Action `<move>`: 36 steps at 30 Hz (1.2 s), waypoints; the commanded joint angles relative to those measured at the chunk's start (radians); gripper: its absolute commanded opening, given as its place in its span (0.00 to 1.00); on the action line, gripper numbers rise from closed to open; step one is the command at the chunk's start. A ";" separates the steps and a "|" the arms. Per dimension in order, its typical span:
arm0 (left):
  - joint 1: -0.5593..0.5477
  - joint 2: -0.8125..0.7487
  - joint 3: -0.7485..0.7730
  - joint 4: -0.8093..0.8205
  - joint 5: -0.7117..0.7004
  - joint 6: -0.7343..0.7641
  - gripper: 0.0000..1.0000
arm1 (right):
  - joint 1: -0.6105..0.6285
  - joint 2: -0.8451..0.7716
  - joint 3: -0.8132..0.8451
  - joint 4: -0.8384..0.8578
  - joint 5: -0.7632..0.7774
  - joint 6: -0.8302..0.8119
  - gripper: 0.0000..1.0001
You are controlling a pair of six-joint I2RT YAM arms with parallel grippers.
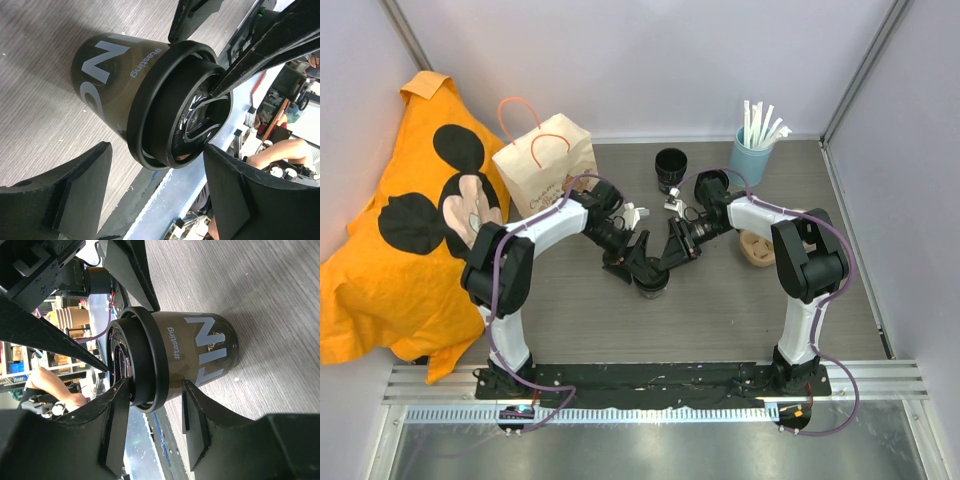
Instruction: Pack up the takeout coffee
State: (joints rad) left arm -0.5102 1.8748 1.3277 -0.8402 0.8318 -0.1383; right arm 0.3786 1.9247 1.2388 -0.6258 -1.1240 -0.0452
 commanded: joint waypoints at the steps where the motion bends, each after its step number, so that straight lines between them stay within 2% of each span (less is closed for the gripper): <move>1: -0.014 0.052 -0.009 0.012 -0.227 0.069 0.74 | 0.022 0.026 -0.032 0.047 0.159 -0.009 0.47; 7: -0.039 0.055 -0.002 -0.005 -0.310 0.081 0.67 | 0.025 0.008 -0.039 0.080 0.222 0.033 0.48; 13: -0.059 0.081 0.014 -0.030 -0.373 0.094 0.67 | 0.025 0.013 -0.033 0.081 0.263 0.044 0.48; 36: -0.048 0.139 0.022 -0.060 -0.453 0.101 0.67 | 0.037 0.040 -0.036 0.071 0.368 0.057 0.48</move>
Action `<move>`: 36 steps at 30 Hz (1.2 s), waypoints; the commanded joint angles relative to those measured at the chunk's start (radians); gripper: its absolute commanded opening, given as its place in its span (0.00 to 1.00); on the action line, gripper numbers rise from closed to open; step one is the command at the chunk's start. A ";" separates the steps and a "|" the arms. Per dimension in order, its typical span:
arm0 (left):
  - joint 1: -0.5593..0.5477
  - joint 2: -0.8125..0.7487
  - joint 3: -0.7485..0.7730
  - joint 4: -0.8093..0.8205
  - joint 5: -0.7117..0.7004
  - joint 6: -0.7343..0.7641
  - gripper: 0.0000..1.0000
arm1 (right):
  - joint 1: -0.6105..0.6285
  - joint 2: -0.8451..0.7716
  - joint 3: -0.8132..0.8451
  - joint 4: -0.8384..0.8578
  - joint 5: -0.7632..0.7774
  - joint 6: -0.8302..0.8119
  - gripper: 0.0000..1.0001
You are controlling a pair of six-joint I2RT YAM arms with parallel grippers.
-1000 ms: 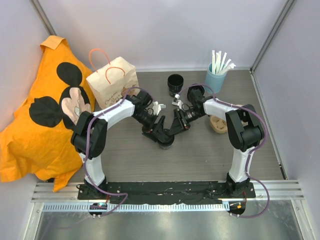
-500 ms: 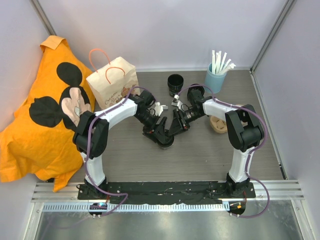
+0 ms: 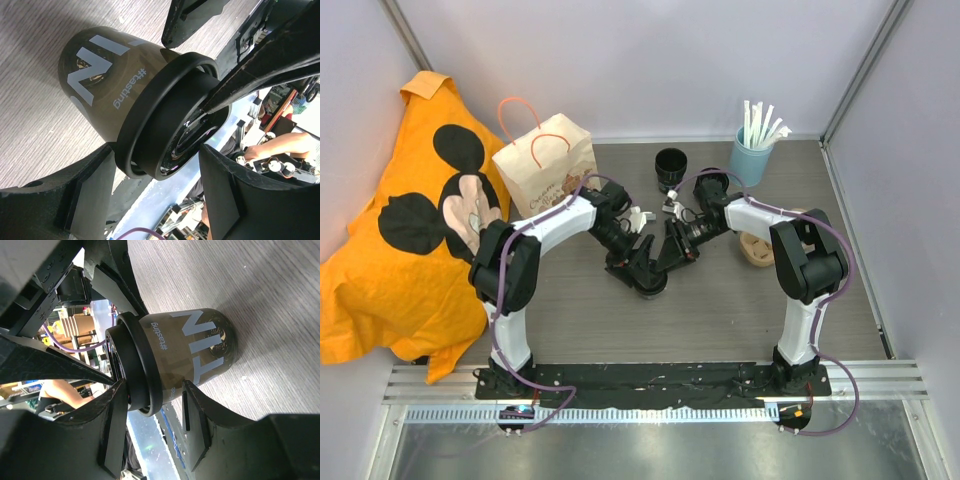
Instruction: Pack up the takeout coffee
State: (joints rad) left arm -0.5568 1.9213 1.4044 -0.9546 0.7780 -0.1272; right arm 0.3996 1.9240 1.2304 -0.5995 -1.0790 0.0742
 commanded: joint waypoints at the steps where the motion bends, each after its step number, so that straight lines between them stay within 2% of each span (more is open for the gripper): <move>1: -0.002 0.096 -0.054 0.053 -0.405 0.092 0.67 | 0.019 0.043 -0.028 0.046 0.326 -0.062 0.48; 13: -0.002 0.113 -0.041 0.037 -0.428 0.097 0.68 | 0.031 0.053 -0.031 0.052 0.355 -0.054 0.48; 21: 0.046 0.064 -0.005 0.043 -0.286 0.098 0.75 | 0.031 0.021 0.015 0.024 0.274 -0.068 0.53; 30: 0.061 0.016 0.018 0.057 -0.231 0.107 0.78 | 0.031 -0.013 0.038 -0.003 0.226 -0.108 0.61; 36: 0.060 -0.036 0.013 0.074 -0.209 0.116 0.79 | 0.031 -0.036 0.052 -0.013 0.189 -0.114 0.61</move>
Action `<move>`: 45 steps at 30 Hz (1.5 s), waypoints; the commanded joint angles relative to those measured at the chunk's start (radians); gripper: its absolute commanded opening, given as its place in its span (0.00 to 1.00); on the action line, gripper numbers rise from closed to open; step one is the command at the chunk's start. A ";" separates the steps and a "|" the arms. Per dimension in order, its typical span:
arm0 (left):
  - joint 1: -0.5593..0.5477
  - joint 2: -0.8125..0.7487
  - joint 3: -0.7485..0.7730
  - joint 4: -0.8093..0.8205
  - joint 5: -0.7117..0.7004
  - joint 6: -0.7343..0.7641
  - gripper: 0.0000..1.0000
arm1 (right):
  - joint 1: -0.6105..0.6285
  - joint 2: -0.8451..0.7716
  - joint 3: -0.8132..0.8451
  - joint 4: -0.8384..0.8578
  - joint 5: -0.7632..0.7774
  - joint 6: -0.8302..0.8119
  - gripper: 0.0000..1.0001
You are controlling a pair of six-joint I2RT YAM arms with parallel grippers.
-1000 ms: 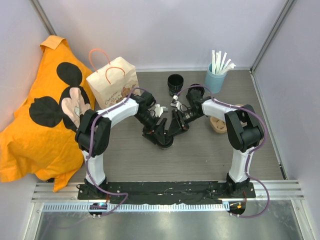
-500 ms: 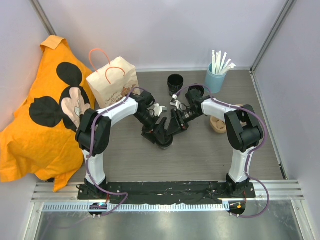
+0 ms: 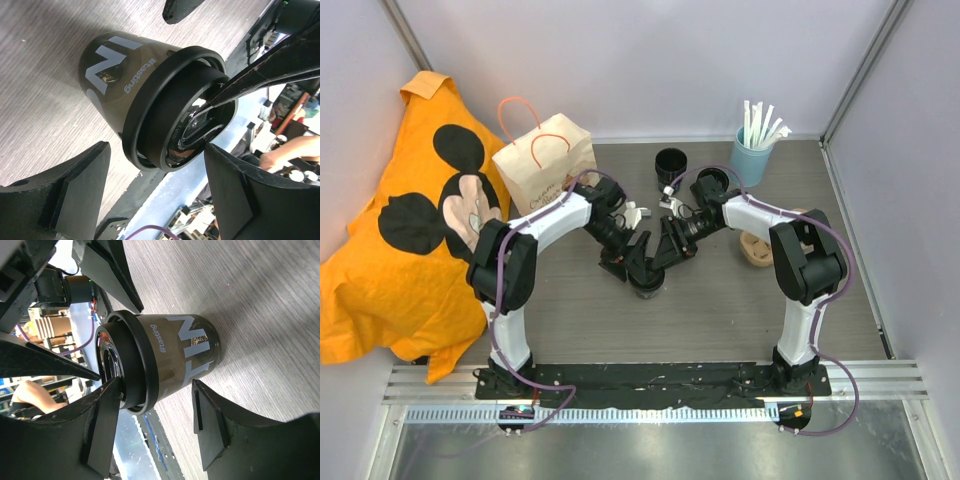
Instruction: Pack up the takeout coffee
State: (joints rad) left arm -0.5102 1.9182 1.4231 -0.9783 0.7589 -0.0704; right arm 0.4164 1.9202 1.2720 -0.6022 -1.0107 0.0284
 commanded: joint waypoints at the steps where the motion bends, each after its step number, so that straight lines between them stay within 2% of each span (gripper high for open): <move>1: 0.015 -0.038 -0.006 0.099 -0.193 0.063 0.79 | 0.015 -0.041 0.012 -0.011 0.115 -0.067 0.61; 19: 0.015 -0.100 -0.013 0.118 -0.204 0.067 0.80 | 0.015 -0.095 0.027 -0.041 -0.015 -0.094 0.61; 29: 0.015 -0.107 -0.006 0.127 -0.234 0.067 0.81 | 0.015 -0.115 0.035 -0.048 -0.025 -0.096 0.62; 39: 0.016 -0.120 0.002 0.124 -0.181 0.067 0.81 | 0.015 -0.107 0.041 -0.050 -0.002 -0.097 0.68; 45: 0.018 -0.139 0.026 0.136 -0.156 0.092 0.86 | 0.013 -0.099 0.041 -0.051 0.000 -0.096 0.70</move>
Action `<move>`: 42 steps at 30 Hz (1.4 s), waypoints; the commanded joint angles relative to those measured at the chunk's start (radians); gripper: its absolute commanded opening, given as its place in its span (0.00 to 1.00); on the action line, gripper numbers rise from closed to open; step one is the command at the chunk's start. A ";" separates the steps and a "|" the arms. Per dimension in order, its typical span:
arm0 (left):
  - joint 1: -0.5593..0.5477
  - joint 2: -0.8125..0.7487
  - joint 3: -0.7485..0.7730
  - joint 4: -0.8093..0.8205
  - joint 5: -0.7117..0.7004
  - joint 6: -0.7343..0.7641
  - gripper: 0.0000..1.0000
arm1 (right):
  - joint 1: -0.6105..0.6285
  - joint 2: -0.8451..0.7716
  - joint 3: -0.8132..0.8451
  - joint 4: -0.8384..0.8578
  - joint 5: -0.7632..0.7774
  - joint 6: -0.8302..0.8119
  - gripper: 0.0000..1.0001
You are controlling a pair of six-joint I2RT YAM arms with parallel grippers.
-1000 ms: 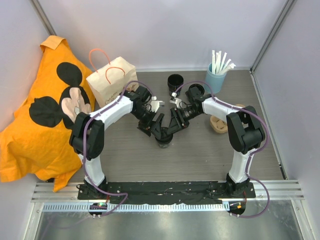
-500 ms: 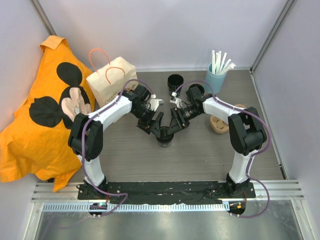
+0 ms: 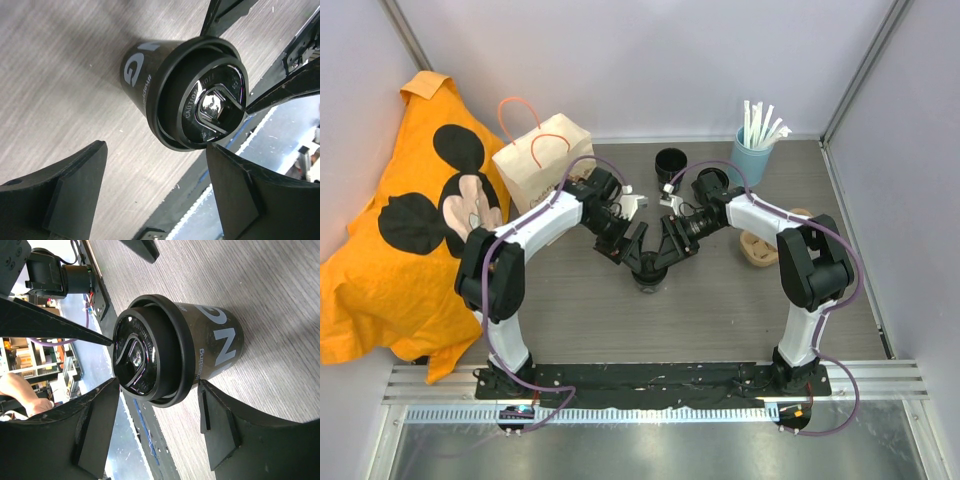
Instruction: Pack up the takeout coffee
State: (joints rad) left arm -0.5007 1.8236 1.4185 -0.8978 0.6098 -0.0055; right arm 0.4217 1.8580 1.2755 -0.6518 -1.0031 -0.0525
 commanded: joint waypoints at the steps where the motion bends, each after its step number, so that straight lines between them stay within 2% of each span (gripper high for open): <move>1: 0.008 -0.046 0.037 0.054 -0.007 0.027 0.86 | 0.009 -0.037 0.036 0.000 -0.003 -0.012 0.70; 9: 0.019 -0.070 0.042 0.057 0.036 0.039 0.86 | 0.009 -0.037 0.042 0.001 0.000 -0.006 0.70; 18: 0.034 -0.080 0.007 0.043 0.105 0.033 0.94 | -0.003 -0.025 0.064 0.006 0.004 0.016 0.70; 27: 0.039 -0.081 -0.043 0.028 0.215 0.048 0.94 | -0.014 -0.042 0.027 0.017 0.034 0.023 0.69; 32: 0.048 -0.064 -0.046 0.042 0.196 0.035 0.94 | -0.014 -0.034 0.025 0.026 0.021 0.026 0.69; 34: 0.057 -0.049 -0.036 0.043 0.228 0.018 0.94 | -0.015 -0.033 0.025 0.024 0.043 0.023 0.70; 36: 0.073 -0.044 -0.020 0.046 0.245 0.016 0.95 | -0.026 -0.042 0.024 0.021 0.058 0.006 0.72; 39: 0.093 -0.053 0.002 0.045 0.281 0.016 0.96 | -0.072 -0.074 0.030 0.020 0.081 -0.007 0.79; 40: 0.097 -0.060 0.010 0.046 0.284 0.018 0.97 | -0.093 -0.097 0.035 0.018 0.084 -0.010 0.84; 42: 0.105 -0.079 0.013 0.048 0.288 0.019 0.99 | -0.107 -0.115 0.036 0.011 0.095 -0.024 0.87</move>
State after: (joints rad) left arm -0.4149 1.7737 1.3792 -0.8677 0.8345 0.0090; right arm 0.3614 1.8481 1.2957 -0.6521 -0.9363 -0.0410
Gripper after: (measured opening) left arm 0.974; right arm 0.844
